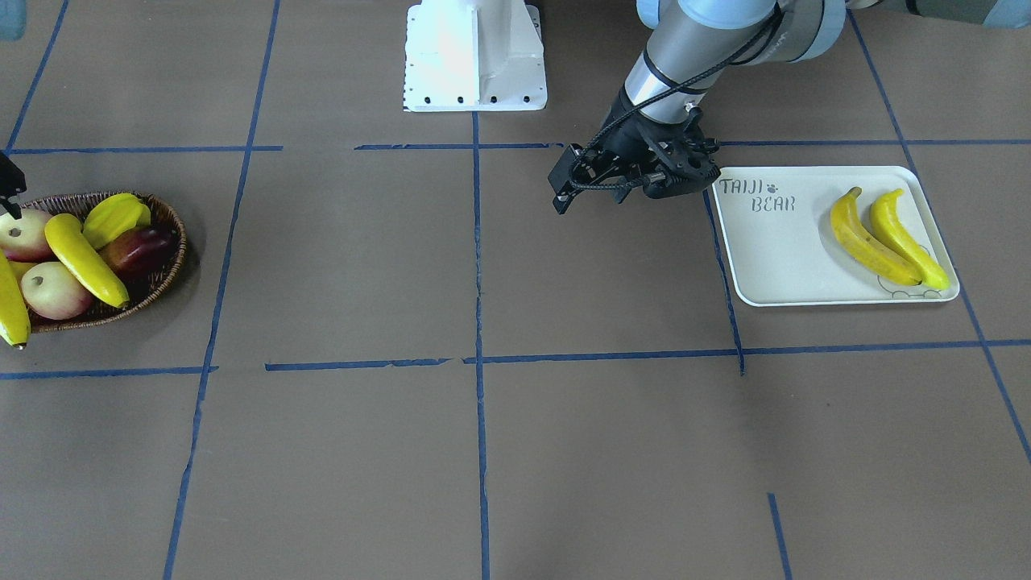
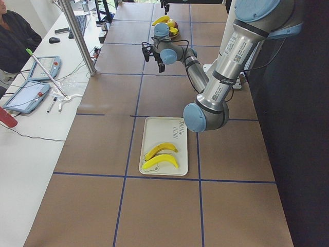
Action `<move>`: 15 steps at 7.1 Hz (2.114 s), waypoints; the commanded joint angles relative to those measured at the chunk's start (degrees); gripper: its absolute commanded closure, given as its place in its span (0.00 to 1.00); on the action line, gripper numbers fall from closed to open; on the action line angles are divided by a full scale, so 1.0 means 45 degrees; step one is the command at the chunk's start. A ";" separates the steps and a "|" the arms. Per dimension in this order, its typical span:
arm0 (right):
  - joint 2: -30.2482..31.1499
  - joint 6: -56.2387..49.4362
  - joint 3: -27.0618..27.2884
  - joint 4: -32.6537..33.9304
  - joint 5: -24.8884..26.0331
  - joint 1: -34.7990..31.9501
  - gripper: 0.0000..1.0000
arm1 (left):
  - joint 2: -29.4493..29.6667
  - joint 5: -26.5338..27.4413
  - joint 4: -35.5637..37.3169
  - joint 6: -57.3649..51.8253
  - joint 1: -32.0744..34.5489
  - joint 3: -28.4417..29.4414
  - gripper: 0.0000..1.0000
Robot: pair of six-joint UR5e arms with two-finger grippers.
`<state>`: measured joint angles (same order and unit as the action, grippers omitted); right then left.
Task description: Transfer all bananas from basket to plate
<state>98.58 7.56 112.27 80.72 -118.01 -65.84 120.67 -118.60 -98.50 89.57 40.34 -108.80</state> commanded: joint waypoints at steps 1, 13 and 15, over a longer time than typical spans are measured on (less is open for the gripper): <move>0.0145 -0.0470 -0.1894 -0.1082 -0.0005 -0.0174 0.00 | 0.0079 0.0007 -0.0007 0.0036 -0.0097 0.0017 0.00; -0.0403 -0.0528 -0.2699 -0.1063 -0.0103 0.0509 0.01 | 0.0060 -0.0012 0.0013 0.0056 -0.0077 -0.0042 0.00; -0.0403 -0.0567 -0.2722 -0.1044 -0.0103 0.0490 0.51 | 0.0041 -0.0012 0.0032 0.0056 -0.0077 -0.0139 0.00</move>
<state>96.82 5.12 100.22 75.97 -118.48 -63.61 120.92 -118.65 -98.42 89.81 39.98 -109.15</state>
